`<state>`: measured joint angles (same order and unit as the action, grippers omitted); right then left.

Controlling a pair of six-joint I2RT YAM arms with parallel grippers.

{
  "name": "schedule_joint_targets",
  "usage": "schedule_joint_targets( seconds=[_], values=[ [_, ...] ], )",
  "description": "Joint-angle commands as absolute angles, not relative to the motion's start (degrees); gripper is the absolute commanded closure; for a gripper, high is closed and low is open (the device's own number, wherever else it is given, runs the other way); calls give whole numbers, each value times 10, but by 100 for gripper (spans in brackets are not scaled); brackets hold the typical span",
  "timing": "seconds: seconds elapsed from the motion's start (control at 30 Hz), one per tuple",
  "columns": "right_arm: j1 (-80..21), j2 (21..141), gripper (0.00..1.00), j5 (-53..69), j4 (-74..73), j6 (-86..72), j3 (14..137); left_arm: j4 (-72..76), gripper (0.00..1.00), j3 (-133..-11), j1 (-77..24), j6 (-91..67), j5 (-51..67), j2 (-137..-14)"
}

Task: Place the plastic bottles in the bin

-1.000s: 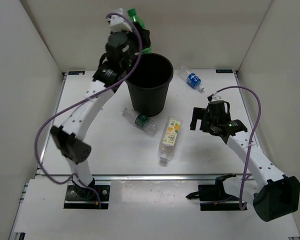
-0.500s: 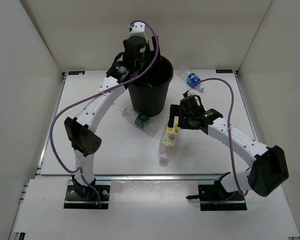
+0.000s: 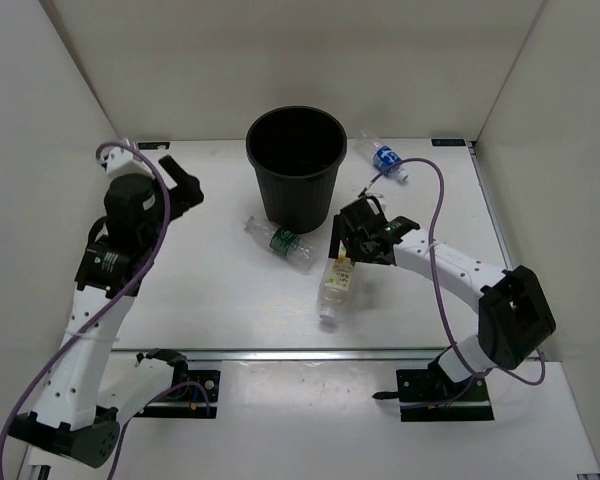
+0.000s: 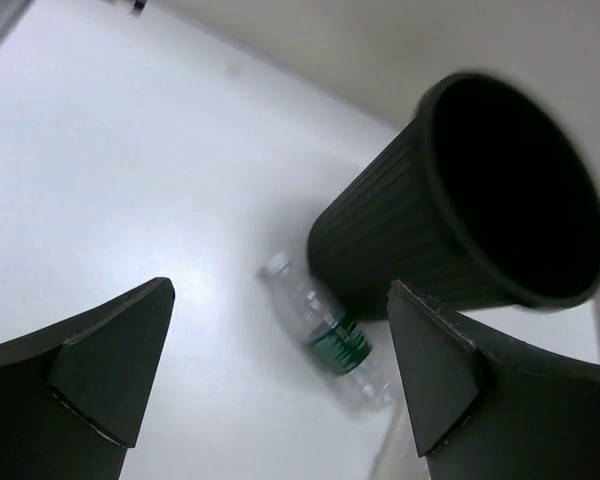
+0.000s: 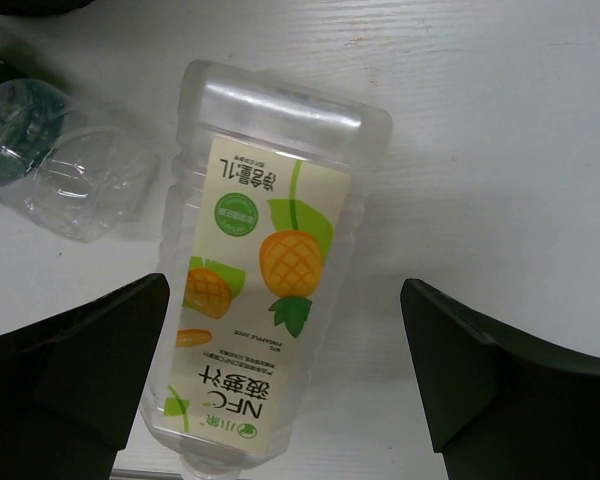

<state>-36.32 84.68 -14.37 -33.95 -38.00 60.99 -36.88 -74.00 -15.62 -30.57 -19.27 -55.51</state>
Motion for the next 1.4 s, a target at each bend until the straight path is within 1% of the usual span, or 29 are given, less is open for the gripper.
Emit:
schedule_joint_targets(
  seconds=[0.0,0.1,0.2,0.3,0.37,0.47,0.5,0.53,0.57,0.6,0.63,0.7,0.73,0.8,0.83,0.9,0.97,1.0,1.03,1.07,1.2,1.27,1.33,1.37],
  values=[
    [-378,856,1,-169,-303,-406,630,-439,1,-653,-147,-344,-175,-548],
    [-383,864,1,-171,-274,-404,617,-443,1,-589,-136,-366,-136,-513],
    [-391,886,1,-190,-273,-409,610,-430,2,-530,-160,-377,-108,-491],
    [-388,903,1,-195,-275,-413,594,-454,1,-519,-159,-384,-107,-496],
    [-373,908,0,-164,-263,-420,578,-461,2,-524,-153,-382,-109,-497],
    [-365,905,5,-168,-258,-428,558,-462,1,-516,-159,-387,-112,-486],
    [-367,899,8,-171,-258,-426,556,-461,2,-514,-160,-384,-113,-481],
    [-368,897,18,-176,-259,-426,559,-459,1,-513,-159,-388,-112,-482],
    [-368,891,31,-176,-268,-422,558,-457,1,-512,-158,-387,-110,-479],
    [-367,887,38,-178,-264,-421,561,-456,2,-509,-154,-387,-109,-482],
    [-367,882,44,-180,-266,-422,567,-456,1,-510,-158,-388,-108,-482],
    [-363,868,48,-191,-279,-408,576,-451,1,-508,-157,-389,-104,-487],
    [-365,859,51,-202,-291,-397,589,-446,1,-506,-161,-389,-101,-489],
    [-359,833,53,-218,-305,-375,613,-440,2,-498,-161,-389,-95,-494],
    [-349,824,56,-221,-305,-364,627,-438,1,-492,-160,-390,-90,-498],
    [-327,789,57,-200,-279,-292,641,-432,1,-485,-158,-392,-87,-504],
    [-292,772,61,-157,-268,-250,684,-440,1,-480,-155,-409,-96,-514],
    [-288,763,63,-158,-272,-227,700,-440,1,-473,-149,-412,-105,-517],
    [-285,762,63,-163,-261,-202,732,-434,2,-462,-149,-412,-102,-517],
    [-288,761,60,-178,-254,-176,759,-429,1,-461,-143,-417,-96,-520],
    [-333,807,56,-267,-198,-41,864,-413,1,-437,-145,-432,-83,-532],
    [-334,840,57,-279,-147,21,938,-406,1,-431,-146,-439,-71,-536],
    [-331,885,58,-265,-96,40,982,-405,1,-423,-145,-446,-63,-541],
    [-329,897,60,-265,-74,46,1011,-404,1,-426,-145,-446,-56,-543]
  ],
)
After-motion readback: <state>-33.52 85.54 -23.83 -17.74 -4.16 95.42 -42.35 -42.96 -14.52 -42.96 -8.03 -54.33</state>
